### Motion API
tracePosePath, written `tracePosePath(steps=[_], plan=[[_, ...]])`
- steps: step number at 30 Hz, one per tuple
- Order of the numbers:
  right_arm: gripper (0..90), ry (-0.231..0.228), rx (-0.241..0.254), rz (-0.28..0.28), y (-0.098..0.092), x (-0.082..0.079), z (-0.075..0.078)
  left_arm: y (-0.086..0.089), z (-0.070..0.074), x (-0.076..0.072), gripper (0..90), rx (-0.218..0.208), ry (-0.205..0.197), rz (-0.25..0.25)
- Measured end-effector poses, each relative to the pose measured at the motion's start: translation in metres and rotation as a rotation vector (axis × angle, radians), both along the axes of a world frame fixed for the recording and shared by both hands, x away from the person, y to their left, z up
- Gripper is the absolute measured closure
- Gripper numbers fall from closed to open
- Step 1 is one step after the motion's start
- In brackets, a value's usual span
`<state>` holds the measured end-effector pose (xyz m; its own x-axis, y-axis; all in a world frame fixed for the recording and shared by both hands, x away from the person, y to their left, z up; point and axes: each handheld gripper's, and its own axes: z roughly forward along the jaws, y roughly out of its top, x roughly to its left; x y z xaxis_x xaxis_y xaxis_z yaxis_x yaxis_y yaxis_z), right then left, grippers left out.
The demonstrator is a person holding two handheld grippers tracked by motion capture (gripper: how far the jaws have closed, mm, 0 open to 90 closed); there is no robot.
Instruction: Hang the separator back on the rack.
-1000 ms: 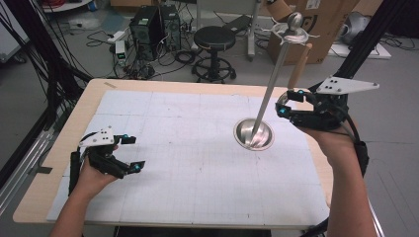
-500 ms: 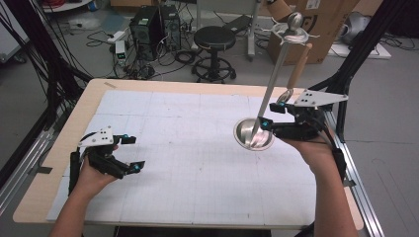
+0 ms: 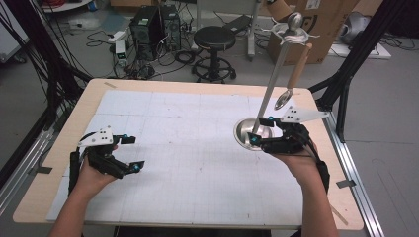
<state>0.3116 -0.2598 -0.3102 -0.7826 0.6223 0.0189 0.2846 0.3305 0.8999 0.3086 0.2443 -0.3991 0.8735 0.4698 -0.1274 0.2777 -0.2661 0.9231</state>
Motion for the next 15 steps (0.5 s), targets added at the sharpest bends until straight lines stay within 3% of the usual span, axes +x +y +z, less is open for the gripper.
tracePosePath(steps=[15], plan=[[23.7, 0.044, 0.004, 0.019, 0.003, -0.004, -0.040, -0.001, -0.001, 0.000, 1.6, 0.006, 0.001, -0.003]])
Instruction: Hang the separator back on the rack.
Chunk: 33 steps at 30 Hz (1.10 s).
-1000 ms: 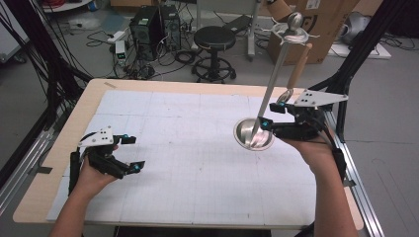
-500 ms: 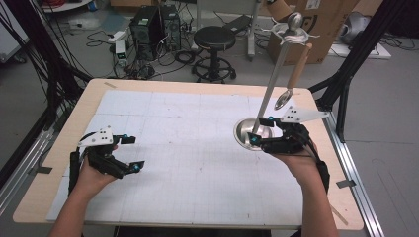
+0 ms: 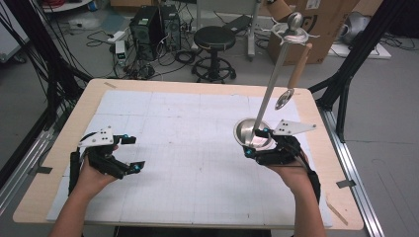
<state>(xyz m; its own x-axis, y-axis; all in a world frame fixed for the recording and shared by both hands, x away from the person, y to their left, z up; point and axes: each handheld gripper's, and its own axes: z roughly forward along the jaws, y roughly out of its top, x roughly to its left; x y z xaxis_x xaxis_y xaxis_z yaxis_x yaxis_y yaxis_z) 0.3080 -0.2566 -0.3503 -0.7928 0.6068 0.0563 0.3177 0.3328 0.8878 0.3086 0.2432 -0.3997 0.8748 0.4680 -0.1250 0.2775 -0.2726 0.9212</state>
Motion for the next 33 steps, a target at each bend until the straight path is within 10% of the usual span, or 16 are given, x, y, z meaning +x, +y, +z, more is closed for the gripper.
tracePosePath(steps=[33], plan=[[16.7, 0.075, -0.028, 0.069, 0.018, -0.004, -0.034, -0.003, -0.001, 0.000, 1.6, -0.007, 0.004, -0.017]])
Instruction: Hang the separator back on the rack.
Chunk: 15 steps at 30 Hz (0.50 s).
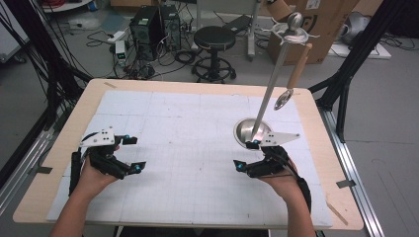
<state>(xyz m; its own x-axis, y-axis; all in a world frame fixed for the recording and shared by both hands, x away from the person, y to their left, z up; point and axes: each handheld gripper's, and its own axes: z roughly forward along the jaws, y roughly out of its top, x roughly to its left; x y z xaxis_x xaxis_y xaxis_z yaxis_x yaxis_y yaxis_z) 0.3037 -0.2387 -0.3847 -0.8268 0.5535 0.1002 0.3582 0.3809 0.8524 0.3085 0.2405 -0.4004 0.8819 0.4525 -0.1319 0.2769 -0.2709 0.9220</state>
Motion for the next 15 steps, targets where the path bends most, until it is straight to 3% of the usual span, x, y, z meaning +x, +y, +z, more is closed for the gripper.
tracePosePath(steps=[15], plan=[[16.7, 0.014, -0.006, -0.016, -0.0008, 0.0017, -0.0043, 0.0001, 0.0004, -0.0005, 1.6, 0.003, -0.003, -0.002]])
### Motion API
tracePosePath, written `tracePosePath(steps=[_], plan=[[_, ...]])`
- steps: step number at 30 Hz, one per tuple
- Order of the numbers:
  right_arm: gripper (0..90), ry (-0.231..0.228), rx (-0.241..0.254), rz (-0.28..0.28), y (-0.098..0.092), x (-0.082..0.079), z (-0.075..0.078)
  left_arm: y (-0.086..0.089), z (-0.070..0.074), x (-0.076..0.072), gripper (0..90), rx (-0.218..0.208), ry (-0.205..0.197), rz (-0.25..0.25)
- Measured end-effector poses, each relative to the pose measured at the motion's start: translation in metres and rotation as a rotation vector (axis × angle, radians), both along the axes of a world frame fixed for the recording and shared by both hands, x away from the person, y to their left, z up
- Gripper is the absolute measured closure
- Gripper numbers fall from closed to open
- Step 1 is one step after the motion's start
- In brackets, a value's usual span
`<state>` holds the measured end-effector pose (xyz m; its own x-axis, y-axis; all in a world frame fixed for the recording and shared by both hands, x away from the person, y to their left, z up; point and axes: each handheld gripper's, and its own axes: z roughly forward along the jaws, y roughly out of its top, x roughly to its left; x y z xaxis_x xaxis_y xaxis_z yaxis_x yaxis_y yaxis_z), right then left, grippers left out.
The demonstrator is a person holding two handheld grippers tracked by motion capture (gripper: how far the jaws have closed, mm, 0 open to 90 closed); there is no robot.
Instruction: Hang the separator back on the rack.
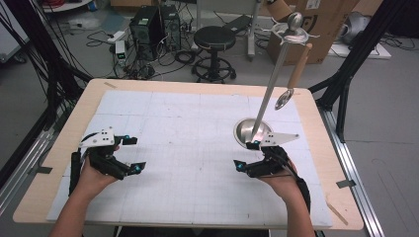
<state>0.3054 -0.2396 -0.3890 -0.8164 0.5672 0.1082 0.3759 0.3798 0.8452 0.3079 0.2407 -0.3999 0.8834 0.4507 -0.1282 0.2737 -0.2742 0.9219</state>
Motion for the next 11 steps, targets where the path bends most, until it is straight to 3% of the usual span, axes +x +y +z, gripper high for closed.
tracePosePath(steps=[11], plan=[[16.7, 0.007, -0.006, 0.001, 0.0012, 0.0013, -0.0018, -0.0005, -0.0012, 0.0013, 1.6, 0.002, 0.006, 0.002]])
